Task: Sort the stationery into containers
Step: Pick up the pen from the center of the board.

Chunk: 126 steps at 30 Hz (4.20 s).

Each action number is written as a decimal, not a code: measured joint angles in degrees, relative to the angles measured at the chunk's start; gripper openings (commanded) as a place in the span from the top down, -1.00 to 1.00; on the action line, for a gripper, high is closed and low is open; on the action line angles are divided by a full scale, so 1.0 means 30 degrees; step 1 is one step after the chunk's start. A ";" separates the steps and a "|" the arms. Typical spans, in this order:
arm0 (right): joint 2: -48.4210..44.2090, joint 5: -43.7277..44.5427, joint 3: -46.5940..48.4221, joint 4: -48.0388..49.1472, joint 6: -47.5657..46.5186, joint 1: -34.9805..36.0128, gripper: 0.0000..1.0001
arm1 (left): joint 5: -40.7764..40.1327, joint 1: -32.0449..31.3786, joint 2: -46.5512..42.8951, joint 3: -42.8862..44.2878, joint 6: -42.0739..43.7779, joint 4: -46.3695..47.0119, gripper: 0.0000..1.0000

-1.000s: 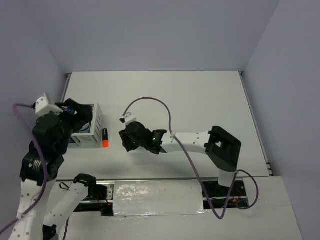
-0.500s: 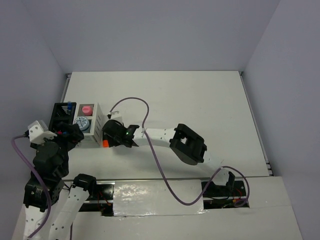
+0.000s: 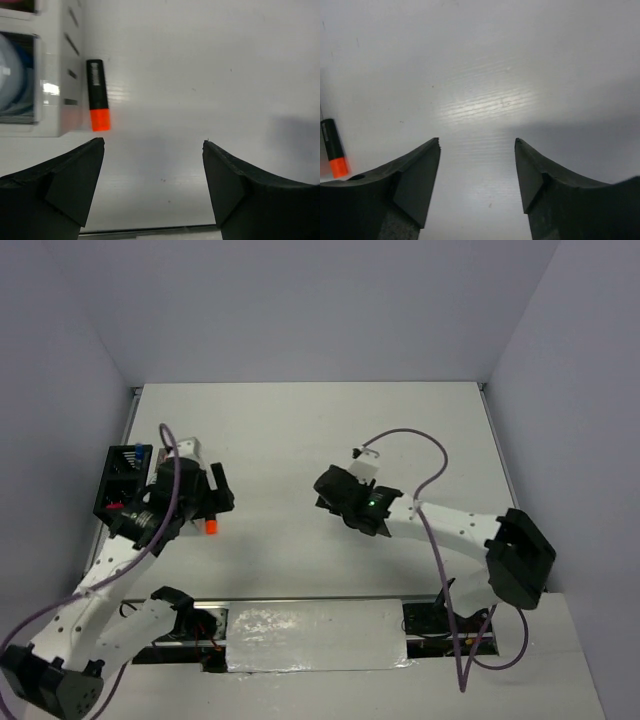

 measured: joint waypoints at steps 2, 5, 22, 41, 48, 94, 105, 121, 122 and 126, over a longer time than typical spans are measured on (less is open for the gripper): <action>-0.1603 0.0408 -0.1100 -0.0277 0.0117 -0.0393 -0.40 | -0.0270 -0.1625 0.1180 -0.0109 -0.0393 -0.0073 -0.84; -0.3410 0.0641 -0.2616 -0.0860 0.0051 -0.0648 -0.41 | -0.0896 -0.3432 0.2936 -0.0153 -0.1064 0.0000 -0.85; -0.9704 -0.0634 -0.6586 0.0823 -0.2863 -0.1035 -0.41 | -0.5778 -0.3206 1.2043 -0.0692 -0.4022 0.1129 -0.91; -1.3151 -0.1282 -0.8058 0.1632 -0.3636 -0.1107 -0.40 | -0.6419 -0.2659 1.4396 -0.0503 -0.4371 0.2681 -0.77; -1.3886 -0.1435 -0.8211 0.1632 -0.3708 -0.1107 -0.40 | -0.6222 -0.2149 1.4396 -0.0641 -0.4422 0.3249 -0.76; -1.6021 -0.3978 -0.8182 0.1880 -0.5377 -0.2754 -0.43 | -0.0816 -0.7519 0.8779 -0.3249 -0.2681 0.7570 1.00; -1.4936 -0.6965 -0.7672 0.4619 -0.5268 -0.2943 -0.49 | 0.5355 -0.7694 0.2514 -0.5253 0.0255 1.0564 1.00; -1.2699 -0.9158 -0.6834 0.6484 -0.6178 -0.2251 -0.50 | 0.7883 -0.7927 0.2492 -0.4736 0.0350 1.0586 1.00; -1.2619 -0.9180 -0.6652 0.6419 -0.6521 -0.2178 -0.50 | 0.7883 -0.7934 0.2608 -0.4364 0.0423 1.0207 1.00; -1.1118 -0.9100 -0.4976 0.5821 -0.7206 -0.2127 -0.48 | 0.8014 -0.7956 0.2477 -0.3570 0.0765 0.9799 1.00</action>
